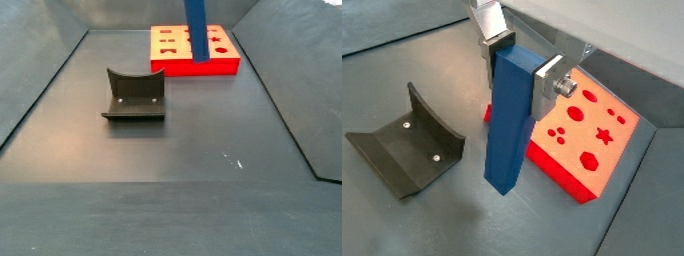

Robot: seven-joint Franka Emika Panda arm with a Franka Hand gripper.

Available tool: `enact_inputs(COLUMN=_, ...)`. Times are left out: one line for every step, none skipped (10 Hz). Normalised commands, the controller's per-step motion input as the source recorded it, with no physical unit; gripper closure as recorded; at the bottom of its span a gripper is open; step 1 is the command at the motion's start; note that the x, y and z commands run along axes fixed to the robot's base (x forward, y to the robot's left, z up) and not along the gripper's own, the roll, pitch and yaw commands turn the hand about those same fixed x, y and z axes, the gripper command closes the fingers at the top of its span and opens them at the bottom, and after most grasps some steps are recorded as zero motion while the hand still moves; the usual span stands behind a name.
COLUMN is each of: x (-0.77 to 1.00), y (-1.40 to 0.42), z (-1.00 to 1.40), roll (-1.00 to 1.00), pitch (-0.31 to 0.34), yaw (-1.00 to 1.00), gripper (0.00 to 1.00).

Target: Insert the rectangle object.

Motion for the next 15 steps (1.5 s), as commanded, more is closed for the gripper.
enact_inputs(x=-0.09, y=0.21, z=0.18, roll=-0.11, pitch=0.0, yaw=0.0, gripper=1.0)
enact_inputs(x=0.0, y=0.08, z=1.0, roll=-0.1, pitch=-0.036, yaw=0.0, gripper=1.0)
enact_inputs(x=0.12, y=0.05, z=1.0, roll=-0.11, pitch=-0.009, yaw=0.08, gripper=1.0)
enact_inputs(x=-0.03, y=0.21, z=1.0, roll=-0.17, pitch=-0.059, yaw=0.12, gripper=1.0)
enact_inputs(x=0.07, y=-0.23, z=1.0, roll=-0.05, pitch=-0.063, yaw=0.15, gripper=1.0)
enact_inputs(x=0.03, y=-0.49, z=1.0, roll=0.0, pitch=-0.044, yaw=0.11, gripper=1.0)
enact_inputs(x=0.12, y=-0.67, z=1.0, roll=0.0, pitch=-0.027, yaw=0.05, gripper=1.0)
enact_inputs(x=0.34, y=-0.78, z=1.0, roll=-0.02, pitch=0.007, yaw=0.03, gripper=1.0)
enact_inputs(x=0.52, y=-0.74, z=1.0, roll=-0.09, pitch=0.113, yaw=0.01, gripper=1.0)
enact_inputs(x=0.65, y=-0.69, z=1.0, roll=-0.1, pitch=0.151, yaw=0.0, gripper=1.0)
enact_inputs(x=0.75, y=-0.66, z=0.94, roll=-0.1, pitch=0.14, yaw=0.0, gripper=1.0)
enact_inputs(x=0.75, y=-0.66, z=0.52, roll=-0.06, pitch=0.0, yaw=0.0, gripper=1.0)
enact_inputs(x=0.75, y=-0.77, z=0.34, roll=0.0, pitch=-0.043, yaw=0.0, gripper=1.0)
enact_inputs(x=0.73, y=-0.83, z=0.09, roll=0.08, pitch=-0.154, yaw=0.0, gripper=1.0)
enact_inputs(x=0.65, y=-0.89, z=-0.33, roll=0.11, pitch=-0.266, yaw=0.0, gripper=1.0)
